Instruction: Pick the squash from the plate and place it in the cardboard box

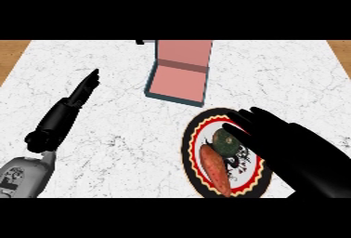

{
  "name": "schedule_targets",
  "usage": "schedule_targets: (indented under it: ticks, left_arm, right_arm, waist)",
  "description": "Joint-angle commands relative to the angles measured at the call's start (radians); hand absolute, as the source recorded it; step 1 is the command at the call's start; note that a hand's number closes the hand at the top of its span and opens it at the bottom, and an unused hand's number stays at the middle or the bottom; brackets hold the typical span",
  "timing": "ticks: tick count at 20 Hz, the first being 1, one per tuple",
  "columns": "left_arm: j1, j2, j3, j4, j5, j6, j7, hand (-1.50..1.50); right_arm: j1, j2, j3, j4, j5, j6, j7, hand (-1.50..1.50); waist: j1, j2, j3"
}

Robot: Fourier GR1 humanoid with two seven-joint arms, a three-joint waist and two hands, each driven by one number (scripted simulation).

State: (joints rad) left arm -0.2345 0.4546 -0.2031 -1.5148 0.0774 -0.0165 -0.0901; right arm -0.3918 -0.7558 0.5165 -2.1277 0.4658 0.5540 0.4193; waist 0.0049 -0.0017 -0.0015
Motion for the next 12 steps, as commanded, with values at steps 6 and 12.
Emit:
schedule_targets:
  ticks: [6,12]
  left_arm:
    - [-0.014,-0.037,0.056,-0.011,-0.03,-0.055,0.036,0.0]
    - [-0.01,-0.042,0.094,-0.023,-0.049,-0.071,0.036,0.0]
  right_arm:
    - [0.064,0.181,0.071,-0.014,0.119,0.122,0.14,-1.5]
    - [-0.001,0.313,0.14,0.107,0.296,0.098,0.18,-1.5]
  waist:
    - [-0.005,0.001,0.001]
    - [-0.001,0.001,0.002]
